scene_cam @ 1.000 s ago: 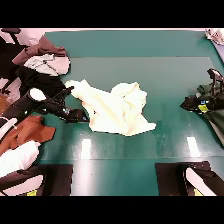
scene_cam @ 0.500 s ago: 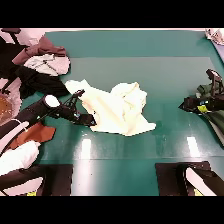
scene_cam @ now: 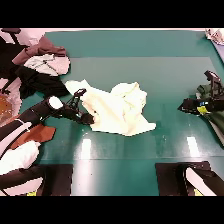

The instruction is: Fold the shirts.

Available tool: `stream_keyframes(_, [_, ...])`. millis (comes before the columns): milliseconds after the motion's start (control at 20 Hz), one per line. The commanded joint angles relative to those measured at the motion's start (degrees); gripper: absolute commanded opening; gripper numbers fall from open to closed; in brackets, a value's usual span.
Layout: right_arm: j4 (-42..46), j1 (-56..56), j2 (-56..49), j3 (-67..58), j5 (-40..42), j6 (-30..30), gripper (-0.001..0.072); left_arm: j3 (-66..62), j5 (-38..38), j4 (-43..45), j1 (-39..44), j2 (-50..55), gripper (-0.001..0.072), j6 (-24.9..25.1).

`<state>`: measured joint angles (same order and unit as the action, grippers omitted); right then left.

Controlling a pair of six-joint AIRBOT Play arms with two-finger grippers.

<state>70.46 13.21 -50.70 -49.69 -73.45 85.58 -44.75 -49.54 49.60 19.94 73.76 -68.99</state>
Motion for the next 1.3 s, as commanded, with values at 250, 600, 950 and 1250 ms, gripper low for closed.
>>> stream_keyframes(250, [-5.35, -0.04, 0.00, 8.39, -1.18, -7.65, 0.0360, -10.10, -10.16, -0.02, 0.07, -4.48, 0.0023, -1.77])
stream_keyframes(600, [-17.53, -0.04, 0.09, 21.33, 7.48, -18.97, 0.0405, -14.93, -10.54, 10.45, 0.00, -15.43, 0.0023, -16.94])
stream_keyframes(950, [-31.06, -11.43, 0.09, 27.19, 16.74, -24.33, 0.0404, -15.28, -10.97, 10.23, 0.00, -15.85, 0.0024, -20.28])
stream_keyframes(1250, [-31.69, -24.37, -0.59, 25.64, 36.15, -18.14, 0.0403, -24.15, -17.35, 15.28, 0.00, -15.89, 0.0023, -25.40])
